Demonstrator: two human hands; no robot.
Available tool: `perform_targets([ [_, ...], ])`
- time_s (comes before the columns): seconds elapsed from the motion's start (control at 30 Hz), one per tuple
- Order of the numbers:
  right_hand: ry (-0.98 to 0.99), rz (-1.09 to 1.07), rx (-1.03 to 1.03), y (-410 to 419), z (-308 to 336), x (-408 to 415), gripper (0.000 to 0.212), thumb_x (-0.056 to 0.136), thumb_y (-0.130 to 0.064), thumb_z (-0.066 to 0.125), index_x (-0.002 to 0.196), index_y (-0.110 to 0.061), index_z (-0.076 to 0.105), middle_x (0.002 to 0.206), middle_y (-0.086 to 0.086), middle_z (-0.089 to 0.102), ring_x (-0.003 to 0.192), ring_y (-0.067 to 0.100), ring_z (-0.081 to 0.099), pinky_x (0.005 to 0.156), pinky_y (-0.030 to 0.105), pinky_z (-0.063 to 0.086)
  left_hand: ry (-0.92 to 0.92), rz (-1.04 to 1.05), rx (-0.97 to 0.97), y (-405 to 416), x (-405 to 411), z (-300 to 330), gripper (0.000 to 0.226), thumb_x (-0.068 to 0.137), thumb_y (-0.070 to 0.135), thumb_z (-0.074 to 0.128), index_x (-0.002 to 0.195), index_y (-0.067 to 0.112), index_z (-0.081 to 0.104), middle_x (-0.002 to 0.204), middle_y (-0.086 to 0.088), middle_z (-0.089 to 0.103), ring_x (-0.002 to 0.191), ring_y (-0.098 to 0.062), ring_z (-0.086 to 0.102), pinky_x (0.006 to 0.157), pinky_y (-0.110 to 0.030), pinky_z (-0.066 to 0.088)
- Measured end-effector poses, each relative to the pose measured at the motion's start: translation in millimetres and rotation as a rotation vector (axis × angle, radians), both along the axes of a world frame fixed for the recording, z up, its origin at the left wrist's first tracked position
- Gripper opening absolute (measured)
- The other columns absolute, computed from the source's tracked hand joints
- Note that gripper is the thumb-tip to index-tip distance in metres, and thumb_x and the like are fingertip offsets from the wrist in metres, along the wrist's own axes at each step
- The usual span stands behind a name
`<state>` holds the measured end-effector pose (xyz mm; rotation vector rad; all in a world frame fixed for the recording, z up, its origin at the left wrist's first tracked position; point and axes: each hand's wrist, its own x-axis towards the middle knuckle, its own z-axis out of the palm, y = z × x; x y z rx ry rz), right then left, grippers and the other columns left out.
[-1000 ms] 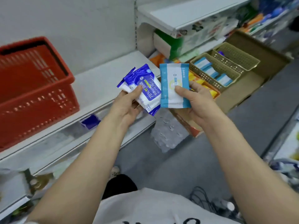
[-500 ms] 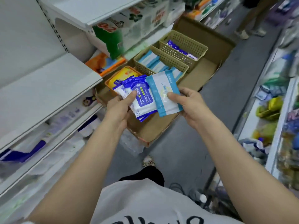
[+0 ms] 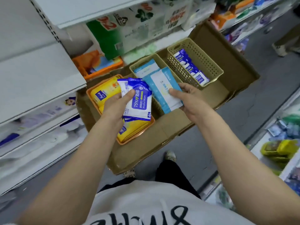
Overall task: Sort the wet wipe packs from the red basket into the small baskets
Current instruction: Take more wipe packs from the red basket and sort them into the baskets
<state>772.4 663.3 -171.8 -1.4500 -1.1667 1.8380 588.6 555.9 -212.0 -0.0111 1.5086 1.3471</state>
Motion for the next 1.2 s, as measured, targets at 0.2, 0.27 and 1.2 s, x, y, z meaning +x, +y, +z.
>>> perform_targets([
  [0.2, -0.011, 0.254, -0.005, 107, -21, -3, 0.022, 0.087, -0.006, 0.071, 0.106, -0.010, 0.065, 0.102, 0.008, 0.072, 0.077, 0.017, 0.070, 0.071, 0.033, 0.059, 0.054, 0.268, -0.084, 36, 9, -6, 0.032, 0.076, 0.032, 0.082, 0.101, 0.021, 0.065, 0.088, -0.002, 0.077, 0.081, -0.020, 0.075, 0.078, -0.045, 0.061],
  [0.27, -0.034, 0.338, 0.032, 148, -29, -2, 0.021, 0.085, -0.007, 0.074, 0.104, -0.013, 0.067, 0.103, 0.007, 0.073, 0.083, 0.018, 0.071, 0.073, 0.032, 0.059, 0.088, 0.372, -0.110, 48, 18, -6, 0.031, 0.077, 0.032, 0.081, 0.101, 0.019, 0.065, 0.089, -0.002, 0.077, 0.080, -0.019, 0.075, 0.076, -0.043, 0.061],
  [1.2, -0.763, 1.043, 1.218, 220, -166, -65, 0.037, 0.082, -0.029, 0.076, 0.112, -0.015, 0.059, 0.121, 0.010, 0.049, 0.114, 0.028, 0.047, 0.086, 0.039, 0.046, -0.002, 0.584, -0.309, 86, 91, -62, 0.049, 0.075, 0.037, 0.082, 0.113, 0.019, 0.058, 0.099, -0.002, 0.075, 0.078, -0.017, 0.075, 0.064, -0.035, 0.061],
])
